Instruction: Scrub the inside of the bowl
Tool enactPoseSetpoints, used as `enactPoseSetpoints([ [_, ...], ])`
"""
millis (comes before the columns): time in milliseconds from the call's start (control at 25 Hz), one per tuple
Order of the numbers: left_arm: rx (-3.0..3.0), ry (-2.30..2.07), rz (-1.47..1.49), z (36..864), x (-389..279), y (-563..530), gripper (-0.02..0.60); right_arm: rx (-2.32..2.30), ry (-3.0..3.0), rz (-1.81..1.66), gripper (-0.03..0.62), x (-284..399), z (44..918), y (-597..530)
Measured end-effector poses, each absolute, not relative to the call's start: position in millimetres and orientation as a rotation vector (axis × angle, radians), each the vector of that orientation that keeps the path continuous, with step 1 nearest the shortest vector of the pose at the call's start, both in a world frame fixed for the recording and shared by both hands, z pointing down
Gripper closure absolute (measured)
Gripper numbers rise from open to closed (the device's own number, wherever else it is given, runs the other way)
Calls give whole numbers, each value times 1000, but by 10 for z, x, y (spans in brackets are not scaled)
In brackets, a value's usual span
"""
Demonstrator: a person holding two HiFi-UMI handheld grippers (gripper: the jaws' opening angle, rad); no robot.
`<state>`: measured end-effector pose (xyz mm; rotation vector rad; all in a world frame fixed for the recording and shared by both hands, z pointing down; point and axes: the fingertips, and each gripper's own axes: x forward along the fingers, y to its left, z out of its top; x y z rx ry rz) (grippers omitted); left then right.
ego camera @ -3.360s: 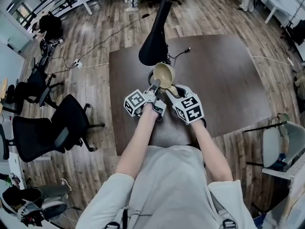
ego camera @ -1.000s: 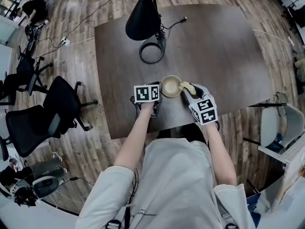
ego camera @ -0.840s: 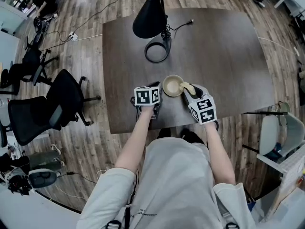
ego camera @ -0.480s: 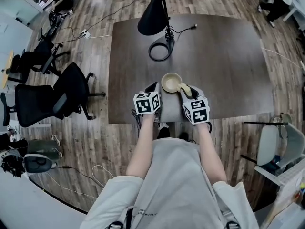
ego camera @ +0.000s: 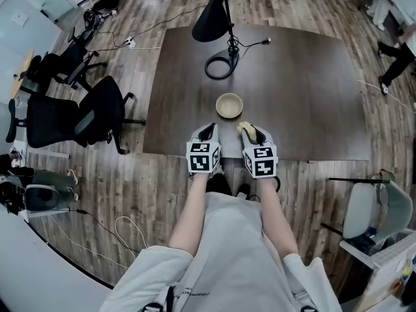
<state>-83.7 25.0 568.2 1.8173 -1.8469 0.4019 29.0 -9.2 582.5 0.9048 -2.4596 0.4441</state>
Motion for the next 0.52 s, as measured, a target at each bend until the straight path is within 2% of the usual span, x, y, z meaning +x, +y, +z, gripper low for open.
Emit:
enactPoseSetpoints([
  [520,1856,-1866,399,5486,-679,541,580,884,-2505,348,470,356,5659,214],
])
